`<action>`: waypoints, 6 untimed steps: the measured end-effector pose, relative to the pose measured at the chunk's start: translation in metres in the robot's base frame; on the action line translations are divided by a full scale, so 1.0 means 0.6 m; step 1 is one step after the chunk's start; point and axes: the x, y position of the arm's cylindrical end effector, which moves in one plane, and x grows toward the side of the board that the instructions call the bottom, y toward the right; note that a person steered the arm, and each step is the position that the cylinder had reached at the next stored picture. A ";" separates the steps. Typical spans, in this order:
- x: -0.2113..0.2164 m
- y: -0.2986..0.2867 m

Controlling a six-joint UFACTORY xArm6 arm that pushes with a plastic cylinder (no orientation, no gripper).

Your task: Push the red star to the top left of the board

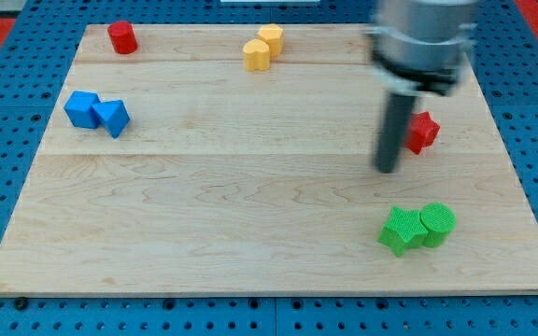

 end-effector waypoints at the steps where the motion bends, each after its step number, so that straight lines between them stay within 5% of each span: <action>1: -0.024 0.106; 3: -0.083 -0.149; 6: -0.115 -0.027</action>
